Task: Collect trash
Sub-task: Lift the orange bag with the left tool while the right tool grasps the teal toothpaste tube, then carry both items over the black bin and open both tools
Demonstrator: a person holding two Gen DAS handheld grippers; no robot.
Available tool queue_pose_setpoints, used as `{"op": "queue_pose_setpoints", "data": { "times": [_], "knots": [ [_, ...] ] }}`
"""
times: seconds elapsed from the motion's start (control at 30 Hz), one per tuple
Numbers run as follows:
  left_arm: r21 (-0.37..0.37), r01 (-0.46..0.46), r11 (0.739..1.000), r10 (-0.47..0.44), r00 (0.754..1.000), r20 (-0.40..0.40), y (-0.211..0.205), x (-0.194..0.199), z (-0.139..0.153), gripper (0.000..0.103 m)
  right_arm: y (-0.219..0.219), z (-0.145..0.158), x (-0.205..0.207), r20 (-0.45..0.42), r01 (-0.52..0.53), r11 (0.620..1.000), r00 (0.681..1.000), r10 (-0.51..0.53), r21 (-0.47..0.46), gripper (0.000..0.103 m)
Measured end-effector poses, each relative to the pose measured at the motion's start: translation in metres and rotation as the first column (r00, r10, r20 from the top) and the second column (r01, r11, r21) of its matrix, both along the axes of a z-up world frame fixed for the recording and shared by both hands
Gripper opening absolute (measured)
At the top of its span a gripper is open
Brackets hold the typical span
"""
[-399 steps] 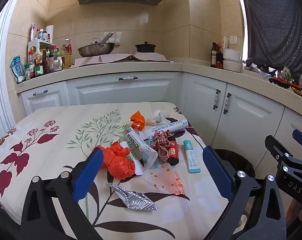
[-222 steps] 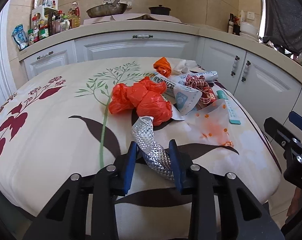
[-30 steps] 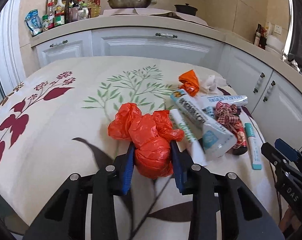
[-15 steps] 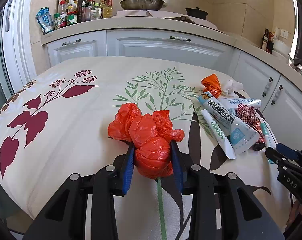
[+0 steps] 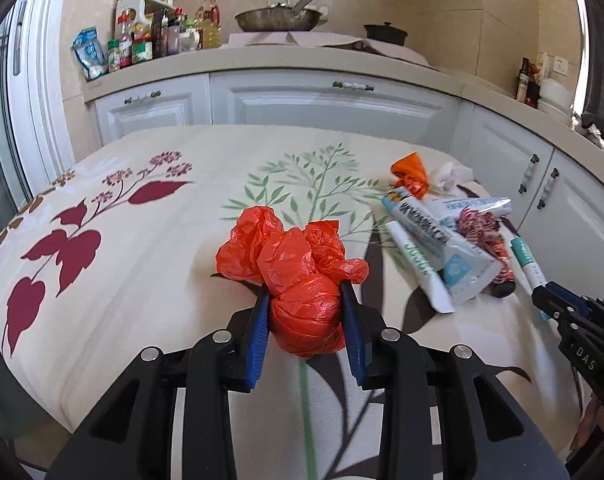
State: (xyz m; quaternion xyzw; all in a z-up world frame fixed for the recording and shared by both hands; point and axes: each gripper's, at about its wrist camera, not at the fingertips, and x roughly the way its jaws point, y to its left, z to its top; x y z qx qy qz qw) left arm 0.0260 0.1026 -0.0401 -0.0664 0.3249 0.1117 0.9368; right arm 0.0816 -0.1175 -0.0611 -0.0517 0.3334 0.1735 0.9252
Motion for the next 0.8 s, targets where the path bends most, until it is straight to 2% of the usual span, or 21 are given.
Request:
{"op": "queue_pose_setpoints", "data": {
  "times": [0.13,0.33,0.63,0.8],
  "knots": [
    [0.0,0.031,1.0,-0.031,0.999,0.029,-0.014,-0.003,0.01,0.034,-0.011,0.007,-0.004,0.024,0.018,1.0,1.0,-0.018,0.017,0.021],
    [-0.003,0.134,0.991,-0.134,0.989,0.071,-0.052,0.001,0.022,0.034,-0.039,0.018,-0.009,0.068,0.082,0.996,0.994,-0.083,0.023,0.021],
    [0.002,0.304,0.953,-0.303,0.947,0.106,-0.129,0.024,0.032,0.034,-0.106,0.023,-0.012,0.104,0.216,0.976,0.97,-0.218,0.031,0.021],
    [0.017,0.385,0.923,-0.384,0.917,0.11,-0.173,0.036,0.034,0.034,-0.143,0.022,-0.011,0.114,0.276,0.96,0.953,-0.28,0.045,0.021]
  ]
}}
